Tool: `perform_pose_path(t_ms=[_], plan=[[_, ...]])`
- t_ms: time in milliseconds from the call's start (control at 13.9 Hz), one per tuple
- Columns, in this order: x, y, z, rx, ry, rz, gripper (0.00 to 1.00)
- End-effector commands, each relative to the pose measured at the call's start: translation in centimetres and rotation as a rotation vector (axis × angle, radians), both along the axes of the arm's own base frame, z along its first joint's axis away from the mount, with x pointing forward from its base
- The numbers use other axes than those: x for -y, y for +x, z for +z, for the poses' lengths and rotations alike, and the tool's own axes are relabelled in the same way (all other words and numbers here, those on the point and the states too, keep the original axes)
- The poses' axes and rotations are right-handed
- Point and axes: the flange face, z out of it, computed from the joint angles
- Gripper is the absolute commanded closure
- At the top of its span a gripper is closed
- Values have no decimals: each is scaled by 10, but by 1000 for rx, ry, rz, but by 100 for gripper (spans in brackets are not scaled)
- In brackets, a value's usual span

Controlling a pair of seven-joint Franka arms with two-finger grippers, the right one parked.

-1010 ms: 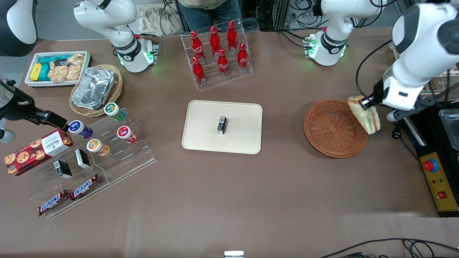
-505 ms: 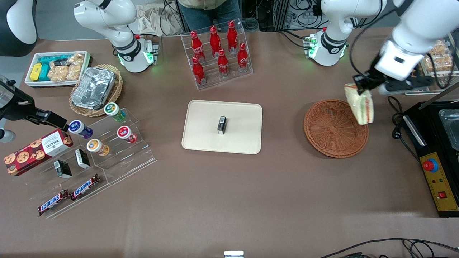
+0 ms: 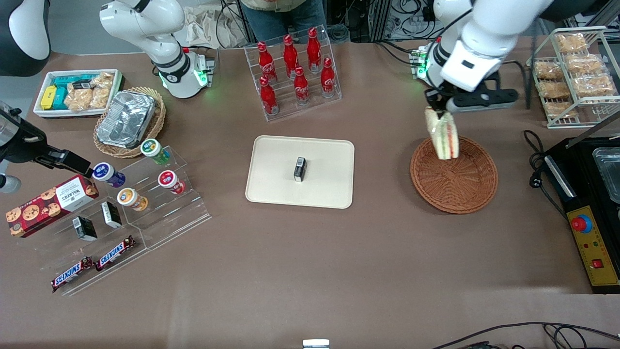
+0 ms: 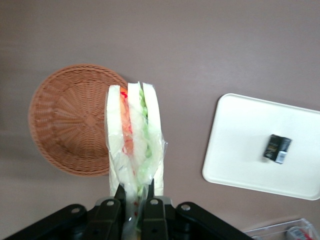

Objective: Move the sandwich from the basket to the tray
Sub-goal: 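Carry the held sandwich over to the white tray beside the black box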

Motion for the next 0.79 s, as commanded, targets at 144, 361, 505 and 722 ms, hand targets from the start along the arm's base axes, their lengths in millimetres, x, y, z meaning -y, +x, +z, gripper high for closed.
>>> perform_pose_path(t_ms=[144,361,505,722], plan=[[42,-16,-7,2,-34,3,100],[80,-27,-33,-30,-18,-85,100],[97,-28,-56,-33,-21,-113,100],[126,-31,-85,-4,-29,-109,100]])
